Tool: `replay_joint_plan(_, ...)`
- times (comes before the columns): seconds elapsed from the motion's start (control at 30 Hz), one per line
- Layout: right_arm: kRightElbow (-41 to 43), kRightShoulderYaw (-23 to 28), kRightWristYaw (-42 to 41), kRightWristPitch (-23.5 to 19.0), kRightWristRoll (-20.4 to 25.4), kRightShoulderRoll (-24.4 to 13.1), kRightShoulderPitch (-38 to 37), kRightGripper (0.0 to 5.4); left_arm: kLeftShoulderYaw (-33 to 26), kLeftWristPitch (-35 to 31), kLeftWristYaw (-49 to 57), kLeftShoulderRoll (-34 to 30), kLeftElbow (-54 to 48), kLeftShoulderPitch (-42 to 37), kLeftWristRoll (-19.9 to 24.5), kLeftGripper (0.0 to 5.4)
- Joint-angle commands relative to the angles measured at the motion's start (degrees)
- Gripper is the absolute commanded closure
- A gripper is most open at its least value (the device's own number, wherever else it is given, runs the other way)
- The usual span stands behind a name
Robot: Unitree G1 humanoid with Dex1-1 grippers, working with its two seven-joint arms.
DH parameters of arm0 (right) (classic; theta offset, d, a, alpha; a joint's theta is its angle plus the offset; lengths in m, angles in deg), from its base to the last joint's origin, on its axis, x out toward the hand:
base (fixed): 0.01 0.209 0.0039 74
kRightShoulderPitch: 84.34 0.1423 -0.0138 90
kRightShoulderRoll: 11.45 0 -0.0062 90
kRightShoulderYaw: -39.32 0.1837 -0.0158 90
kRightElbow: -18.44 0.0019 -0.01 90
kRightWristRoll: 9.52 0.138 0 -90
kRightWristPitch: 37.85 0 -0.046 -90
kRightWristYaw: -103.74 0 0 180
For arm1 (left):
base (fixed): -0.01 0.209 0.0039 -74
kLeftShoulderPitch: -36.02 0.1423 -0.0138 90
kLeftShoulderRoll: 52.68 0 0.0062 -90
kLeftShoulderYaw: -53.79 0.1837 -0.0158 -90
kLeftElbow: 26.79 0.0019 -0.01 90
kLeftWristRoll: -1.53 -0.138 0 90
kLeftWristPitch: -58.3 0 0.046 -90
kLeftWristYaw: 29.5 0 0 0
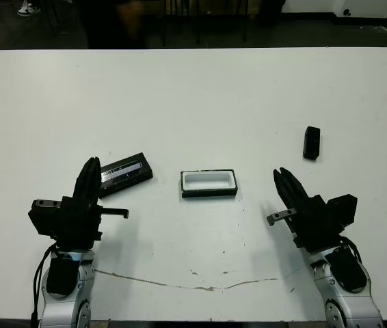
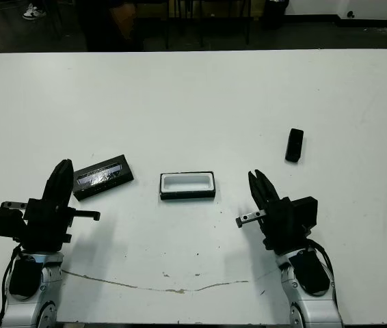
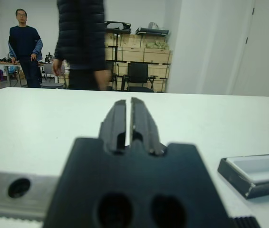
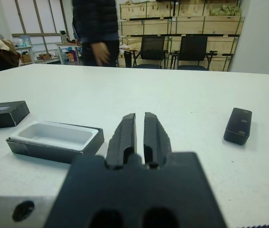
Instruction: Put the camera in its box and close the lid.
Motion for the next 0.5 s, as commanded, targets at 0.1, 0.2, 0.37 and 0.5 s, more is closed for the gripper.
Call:
replay_joint_plan(0.1, -0.4, 0.0, 0.2, -1.1, -0.3, -0.4, -0.3, 5.40, -0.3, -1.5, 0.1, -0.7, 0.3, 0.6, 0.1, 5.39)
replay_joint_plan(0.2, -1.1, 0.0, -0.1, -0.7, -0.2, -0.4, 0.2, 5.40, -0.4, -1.0, 0.1, -0.7, 1.0, 0.2, 0.0, 5.39)
replay_joint_plan(0.37, -0.3, 0.0, 0.1, -2.1, -0.3, -0.6, 0.4, 5.40, -0.4, -0.6, -0.4, -0.5, 1.5, -0.2, 0.9, 5.39)
replay_joint_plan(0.5, -2.0, 1.0, -0.3, 0.8, 0.0, -0.6, 1.8, 5.40, -0.1, -1.9, 0.1, -0.5, 0.4, 0.2, 0.8, 5.39)
